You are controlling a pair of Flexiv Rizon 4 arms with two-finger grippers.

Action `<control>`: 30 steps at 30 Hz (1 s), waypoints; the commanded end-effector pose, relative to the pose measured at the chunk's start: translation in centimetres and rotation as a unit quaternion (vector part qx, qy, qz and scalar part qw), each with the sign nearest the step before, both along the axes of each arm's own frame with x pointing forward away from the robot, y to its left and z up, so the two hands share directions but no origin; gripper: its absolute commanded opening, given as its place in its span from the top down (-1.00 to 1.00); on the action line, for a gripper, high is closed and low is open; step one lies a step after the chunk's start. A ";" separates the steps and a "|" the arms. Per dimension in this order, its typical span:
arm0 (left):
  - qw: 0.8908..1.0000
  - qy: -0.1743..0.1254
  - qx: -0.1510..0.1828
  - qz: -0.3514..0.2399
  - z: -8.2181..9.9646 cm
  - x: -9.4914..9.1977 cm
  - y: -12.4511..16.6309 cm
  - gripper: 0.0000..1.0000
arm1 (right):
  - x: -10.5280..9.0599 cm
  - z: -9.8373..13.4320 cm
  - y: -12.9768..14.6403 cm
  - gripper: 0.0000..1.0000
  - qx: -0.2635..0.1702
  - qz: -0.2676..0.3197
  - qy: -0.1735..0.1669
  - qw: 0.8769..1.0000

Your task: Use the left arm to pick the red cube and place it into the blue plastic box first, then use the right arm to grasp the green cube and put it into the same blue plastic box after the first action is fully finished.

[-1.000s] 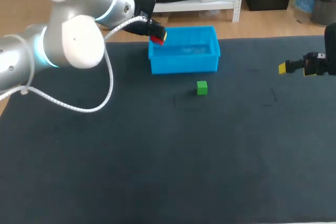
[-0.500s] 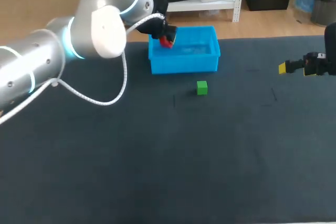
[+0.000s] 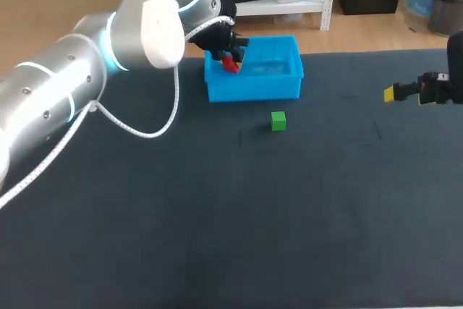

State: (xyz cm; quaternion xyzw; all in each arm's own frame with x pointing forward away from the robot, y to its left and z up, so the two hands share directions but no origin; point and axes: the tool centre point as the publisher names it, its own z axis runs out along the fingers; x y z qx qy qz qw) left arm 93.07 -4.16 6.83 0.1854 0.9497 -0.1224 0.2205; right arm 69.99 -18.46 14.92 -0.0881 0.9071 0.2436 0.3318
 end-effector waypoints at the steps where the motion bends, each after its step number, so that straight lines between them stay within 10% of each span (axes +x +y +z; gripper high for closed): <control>1: 1.000 0.013 0.009 0.001 -0.1 0.6 -0.4 1.00 | 0.0 0.0 -0.1 -1.00 0.000 0.001 0.001 1.000; 5: 1.000 0.019 0.017 0.002 -0.3 0.7 -0.3 0.96 | 0.0 0.0 -0.1 -1.00 0.000 0.001 0.001 1.000; 11: 0.999 0.027 0.018 0.004 -0.6 0.7 -0.1 -0.81 | 0.0 0.0 -0.1 -1.00 0.000 0.001 0.001 1.000; 13: 0.999 0.027 0.019 0.004 -0.6 0.7 -0.1 -1.00 | 0.0 0.0 -0.1 -1.00 0.000 0.001 0.001 1.000; 30: 0.999 -0.030 0.011 -0.017 4.4 -2.5 0.9 -1.00 | 0.0 0.0 -0.1 -1.00 0.000 0.001 0.001 1.000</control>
